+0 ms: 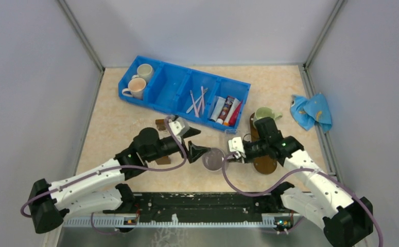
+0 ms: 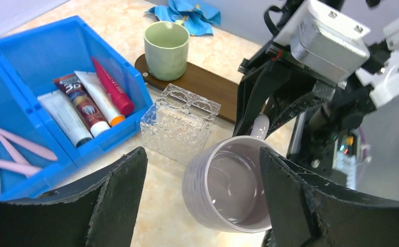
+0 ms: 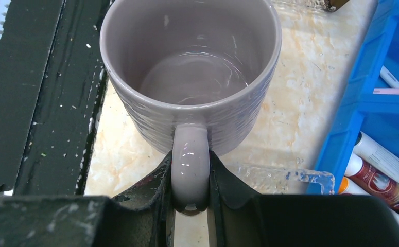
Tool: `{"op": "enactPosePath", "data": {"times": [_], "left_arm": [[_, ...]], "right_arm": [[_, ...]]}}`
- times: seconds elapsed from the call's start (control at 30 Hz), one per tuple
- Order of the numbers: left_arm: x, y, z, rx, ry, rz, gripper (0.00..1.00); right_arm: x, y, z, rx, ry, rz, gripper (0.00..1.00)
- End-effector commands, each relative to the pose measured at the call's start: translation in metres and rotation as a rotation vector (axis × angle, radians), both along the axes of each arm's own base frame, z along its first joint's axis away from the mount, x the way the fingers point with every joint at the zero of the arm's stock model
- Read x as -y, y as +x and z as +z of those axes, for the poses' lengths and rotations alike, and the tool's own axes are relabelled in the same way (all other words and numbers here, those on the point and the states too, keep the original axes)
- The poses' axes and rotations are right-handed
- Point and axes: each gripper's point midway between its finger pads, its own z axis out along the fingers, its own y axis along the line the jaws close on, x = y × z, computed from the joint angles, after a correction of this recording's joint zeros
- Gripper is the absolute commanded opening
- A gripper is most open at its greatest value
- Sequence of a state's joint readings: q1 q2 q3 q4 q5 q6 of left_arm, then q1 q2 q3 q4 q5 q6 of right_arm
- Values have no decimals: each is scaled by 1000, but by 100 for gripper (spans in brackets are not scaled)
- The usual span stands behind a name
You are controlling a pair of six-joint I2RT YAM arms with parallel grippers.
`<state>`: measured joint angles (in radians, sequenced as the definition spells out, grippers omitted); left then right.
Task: Prepare toiletry sets of a toothbrush and toothpaste on the tray
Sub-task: Place the cup on the tray.
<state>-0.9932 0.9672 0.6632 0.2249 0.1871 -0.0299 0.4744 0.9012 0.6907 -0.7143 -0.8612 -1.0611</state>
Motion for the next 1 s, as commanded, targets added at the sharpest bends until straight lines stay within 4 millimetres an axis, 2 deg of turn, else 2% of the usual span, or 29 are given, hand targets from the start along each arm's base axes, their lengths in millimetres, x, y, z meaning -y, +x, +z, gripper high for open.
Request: {"op": "enactPosePath", "data": {"times": [0.0, 0.13, 0.33, 0.47, 0.8, 0.9, 0.93, 0.97], "left_arm": [[-12, 2, 18, -227, -217, 134, 86], [-16, 6, -5, -455, -203, 245, 87], [-17, 6, -38, -654, -92, 353, 85], [-15, 4, -55, -701, 19, 384, 81], [5, -3, -76, -716, 227, 361, 63], [8, -4, -85, -719, 285, 355, 61], [8, -5, -89, -719, 304, 353, 59], [8, -5, -91, -719, 317, 351, 51]], "right_arm": [[-18, 6, 58, 108, 156, 54, 0], [-17, 8, 58, 104, 149, 38, 0], [-15, 11, 55, 104, 137, 24, 0], [-15, 14, 53, 106, 128, 11, 0], [-13, 22, 48, 114, 106, -25, 0], [-12, 23, 47, 114, 102, -29, 0], [-12, 23, 46, 113, 101, -29, 0], [-12, 23, 46, 113, 101, -28, 0]]}}
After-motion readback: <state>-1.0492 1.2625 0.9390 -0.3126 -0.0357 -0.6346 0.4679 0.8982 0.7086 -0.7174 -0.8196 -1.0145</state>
